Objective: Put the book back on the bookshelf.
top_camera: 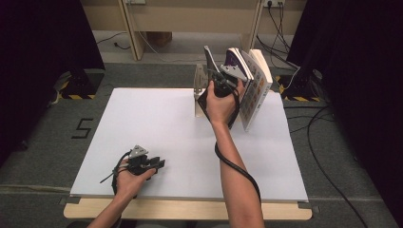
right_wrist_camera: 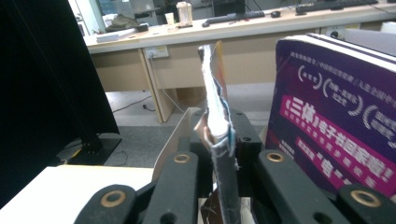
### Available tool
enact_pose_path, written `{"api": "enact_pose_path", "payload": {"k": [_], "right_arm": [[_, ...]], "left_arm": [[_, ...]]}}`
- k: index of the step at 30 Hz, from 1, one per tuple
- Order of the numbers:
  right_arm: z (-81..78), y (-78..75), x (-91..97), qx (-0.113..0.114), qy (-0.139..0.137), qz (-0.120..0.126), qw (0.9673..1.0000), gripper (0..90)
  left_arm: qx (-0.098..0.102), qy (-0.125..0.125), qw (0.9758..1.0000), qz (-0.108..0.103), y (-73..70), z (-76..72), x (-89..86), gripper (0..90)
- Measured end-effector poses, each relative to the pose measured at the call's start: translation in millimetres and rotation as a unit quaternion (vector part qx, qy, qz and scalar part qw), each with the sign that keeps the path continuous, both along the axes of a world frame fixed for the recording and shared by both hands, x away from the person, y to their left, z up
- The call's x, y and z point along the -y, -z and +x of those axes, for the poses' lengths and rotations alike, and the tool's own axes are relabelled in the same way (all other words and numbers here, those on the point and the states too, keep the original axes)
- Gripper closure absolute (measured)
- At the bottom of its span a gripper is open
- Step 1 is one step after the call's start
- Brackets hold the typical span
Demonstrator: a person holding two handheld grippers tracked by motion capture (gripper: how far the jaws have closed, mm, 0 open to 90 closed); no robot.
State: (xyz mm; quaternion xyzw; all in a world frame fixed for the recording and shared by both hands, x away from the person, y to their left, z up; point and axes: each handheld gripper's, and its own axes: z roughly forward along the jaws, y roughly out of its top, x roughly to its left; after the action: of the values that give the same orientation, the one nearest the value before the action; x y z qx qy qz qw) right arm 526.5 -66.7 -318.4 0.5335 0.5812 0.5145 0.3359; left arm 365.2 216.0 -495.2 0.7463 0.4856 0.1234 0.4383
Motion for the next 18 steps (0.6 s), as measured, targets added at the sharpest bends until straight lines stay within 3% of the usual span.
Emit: {"api": "enact_pose_path", "payload": {"k": [5, 9, 18], "right_arm": [[-1.1, -3.7, 2.2, -0.017, 0.003, -0.002, 0.9998, 78.3], [5.4, -12.4, 5.7, -0.044, -0.003, -0.012, 0.999, 75.1], [12.2, -22.7, 7.5, -0.06, -0.01, -0.021, 0.9979, 76.9]], "left_arm": [[0.0, 0.002, 1.0, -0.002, 0.0, -0.2, 0.6, 66.8], [0.001, 0.001, 1.0, 0.001, -0.4, 0.1, -0.2, 66.7], [0.0, 0.004, 1.0, -0.002, -0.3, -0.1, 0.7, 66.6]]}}
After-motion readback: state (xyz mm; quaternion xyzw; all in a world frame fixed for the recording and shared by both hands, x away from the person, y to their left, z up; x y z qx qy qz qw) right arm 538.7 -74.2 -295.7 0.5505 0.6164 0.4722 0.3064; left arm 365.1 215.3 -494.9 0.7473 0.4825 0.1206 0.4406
